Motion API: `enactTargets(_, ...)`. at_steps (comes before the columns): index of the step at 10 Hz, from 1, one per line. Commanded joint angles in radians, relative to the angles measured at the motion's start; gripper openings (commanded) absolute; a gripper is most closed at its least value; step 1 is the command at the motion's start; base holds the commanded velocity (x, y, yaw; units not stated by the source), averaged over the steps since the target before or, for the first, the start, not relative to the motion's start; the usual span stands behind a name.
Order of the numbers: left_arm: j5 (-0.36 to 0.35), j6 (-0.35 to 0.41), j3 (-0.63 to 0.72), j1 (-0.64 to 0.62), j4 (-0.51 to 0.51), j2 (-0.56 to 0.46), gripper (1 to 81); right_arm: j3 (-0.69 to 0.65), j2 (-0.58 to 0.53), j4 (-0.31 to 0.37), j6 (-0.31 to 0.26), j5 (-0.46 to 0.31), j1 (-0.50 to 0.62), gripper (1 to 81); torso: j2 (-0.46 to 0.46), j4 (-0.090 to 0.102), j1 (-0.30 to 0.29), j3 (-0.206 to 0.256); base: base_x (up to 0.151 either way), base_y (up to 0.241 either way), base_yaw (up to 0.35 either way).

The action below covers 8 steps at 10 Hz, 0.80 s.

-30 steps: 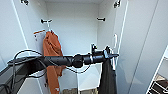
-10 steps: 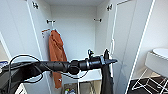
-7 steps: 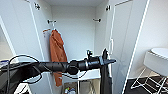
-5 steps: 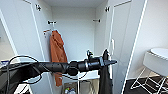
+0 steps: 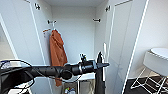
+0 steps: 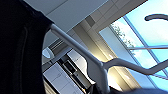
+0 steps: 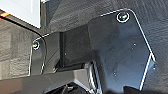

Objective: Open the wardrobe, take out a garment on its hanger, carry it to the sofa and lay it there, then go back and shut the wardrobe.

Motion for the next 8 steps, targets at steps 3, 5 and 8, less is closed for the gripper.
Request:
enactTargets(3,-0.004,0.047,0.122,-0.012,0.11,-0.332,1.0,0.01,0.006,-0.001,-0.003,-0.045,0.045,81.1,0.0,0.0,0.0,0.0,0.0,0.0,0.0)
enactTargets(5,0.134,0.048,0.137,0.033,0.139,-0.366,1.0,0.012,0.007,0.001,-0.003,-0.033,0.045,81.1,0.0,0.0,0.0,0.0,0.0,0.0,0.0)
enactTargets(8,0.13,0.047,0.145,0.102,0.173,-0.349,1.0,0.018,0.007,-0.003,-0.003,-0.031,0.048,81.1,0.0,0.0,0.0,0.0,0.0,0.0,0.0)
